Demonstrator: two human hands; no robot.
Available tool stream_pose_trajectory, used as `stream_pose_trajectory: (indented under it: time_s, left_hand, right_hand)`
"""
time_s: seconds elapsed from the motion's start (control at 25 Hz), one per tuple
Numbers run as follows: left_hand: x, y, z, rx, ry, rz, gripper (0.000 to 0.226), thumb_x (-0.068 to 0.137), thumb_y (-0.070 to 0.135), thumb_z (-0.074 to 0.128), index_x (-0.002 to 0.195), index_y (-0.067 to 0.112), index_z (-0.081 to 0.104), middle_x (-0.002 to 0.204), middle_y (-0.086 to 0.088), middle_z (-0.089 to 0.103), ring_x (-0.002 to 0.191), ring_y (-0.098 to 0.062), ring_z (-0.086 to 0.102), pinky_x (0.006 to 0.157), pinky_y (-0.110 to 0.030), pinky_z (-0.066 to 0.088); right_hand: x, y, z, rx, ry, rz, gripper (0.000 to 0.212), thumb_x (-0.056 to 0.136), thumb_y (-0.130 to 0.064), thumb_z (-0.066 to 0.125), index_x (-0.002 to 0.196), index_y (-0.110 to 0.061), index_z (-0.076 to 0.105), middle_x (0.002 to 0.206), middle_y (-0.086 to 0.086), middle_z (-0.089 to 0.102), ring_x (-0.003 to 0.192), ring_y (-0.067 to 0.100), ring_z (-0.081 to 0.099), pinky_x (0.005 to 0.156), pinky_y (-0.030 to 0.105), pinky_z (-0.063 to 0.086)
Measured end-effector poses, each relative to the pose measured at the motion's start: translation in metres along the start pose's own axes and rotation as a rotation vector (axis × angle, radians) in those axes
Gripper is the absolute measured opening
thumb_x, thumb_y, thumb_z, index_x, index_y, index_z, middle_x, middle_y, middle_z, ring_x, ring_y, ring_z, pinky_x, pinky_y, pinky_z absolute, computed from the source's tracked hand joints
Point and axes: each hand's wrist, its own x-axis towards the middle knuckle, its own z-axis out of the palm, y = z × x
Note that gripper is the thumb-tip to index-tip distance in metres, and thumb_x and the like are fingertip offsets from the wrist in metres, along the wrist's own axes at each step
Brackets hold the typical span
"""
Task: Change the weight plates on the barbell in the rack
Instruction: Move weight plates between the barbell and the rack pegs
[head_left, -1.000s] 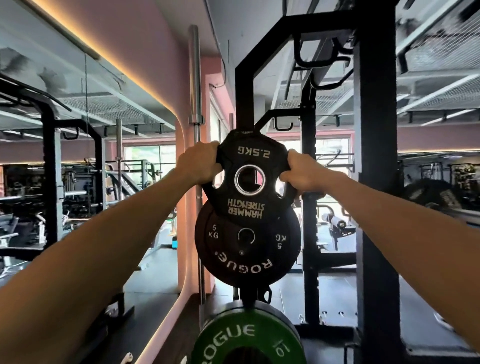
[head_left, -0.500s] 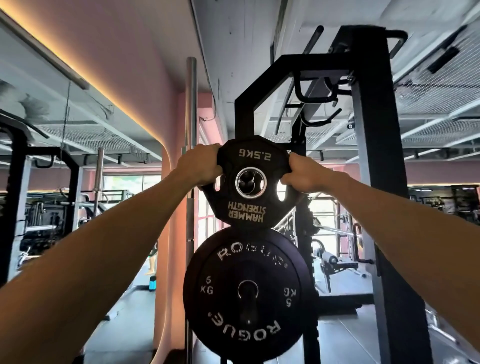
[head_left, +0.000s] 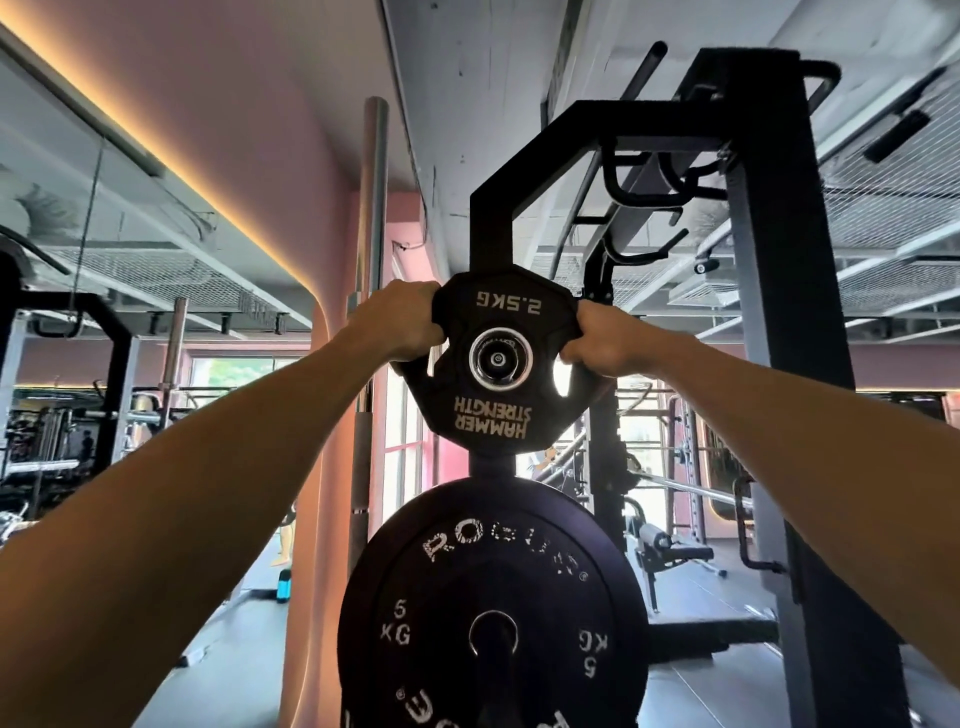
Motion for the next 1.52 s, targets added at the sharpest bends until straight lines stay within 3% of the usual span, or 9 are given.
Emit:
stream_pose_trajectory:
  time_s: [0.2,0.36,0.48,0.6,0.72,0.96,1.36,1.52]
  left_hand:
    - [0.019,-0.011,0.027,0.013,0.042,-0.001,0.032,0.087,0.021,0.061,0.116,0.010,0.055,0.102,-0.013,0.064,0.094,-0.033,0.060,0.077,-0.037,0.045]
    - [0.030,-0.021,0.054,0.061,0.012,-0.016,0.032,0.091,0.022,0.054,0.116,0.010,0.040,0.100,-0.014,0.061,0.087,-0.034,0.060,0.073,-0.041,0.047]
    - [0.034,-0.026,0.076,-0.131,0.036,0.064,0.038,0.093,0.016,0.052,0.122,0.010,0.029,0.113,-0.015,0.046,0.086,-0.033,0.058,0.075,-0.045,0.050]
    - [0.038,-0.030,0.089,-0.218,0.086,0.090,0.039,0.095,0.013,0.047,0.129,0.007,0.029,0.128,-0.013,0.030,0.100,-0.028,0.048,0.082,-0.039,0.043]
    - [0.045,-0.036,0.105,-0.225,0.105,0.030,0.029,0.096,0.025,0.042,0.120,0.010,0.034,0.117,-0.006,0.032,0.105,-0.026,0.042,0.089,-0.042,0.041]
    - [0.063,-0.045,0.143,0.027,0.138,-0.025,0.034,0.097,0.036,0.034,0.118,0.009,0.036,0.118,-0.012,0.037,0.113,-0.030,0.038,0.096,-0.046,0.031]
    - [0.084,-0.053,0.179,0.023,0.185,-0.074,0.036,0.098,0.044,0.030,0.120,0.016,0.036,0.123,-0.013,0.041,0.114,-0.031,0.040,0.096,-0.050,0.034]
    - [0.072,-0.052,0.175,0.056,0.037,-0.141,0.051,0.098,0.046,0.025,0.142,0.020,0.023,0.141,-0.012,0.035,0.130,-0.032,0.033,0.105,-0.056,0.026]
  right_hand:
    - [0.026,0.015,0.020,-0.006,0.054,0.009,0.028,0.082,-0.011,0.061,0.105,-0.003,0.046,0.094,0.013,0.055,0.090,0.031,0.058,0.062,0.030,0.041]
    - [0.040,0.026,0.041,0.074,0.036,0.051,0.026,0.093,-0.010,0.048,0.109,-0.005,0.027,0.091,0.020,0.051,0.078,0.035,0.059,0.050,0.031,0.045]
    - [0.052,0.037,0.057,0.103,0.065,0.056,0.029,0.094,-0.009,0.045,0.107,-0.010,0.019,0.092,0.016,0.049,0.090,0.032,0.054,0.069,0.035,0.042]
    - [0.068,0.046,0.068,0.179,0.122,0.080,0.038,0.088,-0.009,0.050,0.115,-0.012,0.025,0.111,0.015,0.044,0.108,0.033,0.050,0.089,0.043,0.045]
    - [0.083,0.053,0.080,0.019,0.182,0.129,0.049,0.085,-0.015,0.053,0.128,-0.010,0.030,0.129,0.015,0.036,0.122,0.035,0.040,0.102,0.048,0.038]
    - [0.102,0.064,0.100,-0.209,0.196,0.175,0.044,0.089,-0.021,0.044,0.128,-0.007,0.029,0.136,0.014,0.030,0.130,0.033,0.028,0.107,0.047,0.027]
    - [0.128,0.084,0.122,-0.241,0.165,0.191,0.047,0.091,-0.030,0.040,0.132,-0.009,0.026,0.139,0.013,0.028,0.131,0.032,0.026,0.109,0.051,0.023]
    - [0.116,0.085,0.132,-0.116,0.131,0.206,0.052,0.093,-0.028,0.040,0.137,-0.009,0.023,0.143,0.013,0.028,0.134,0.034,0.026,0.111,0.052,0.023]
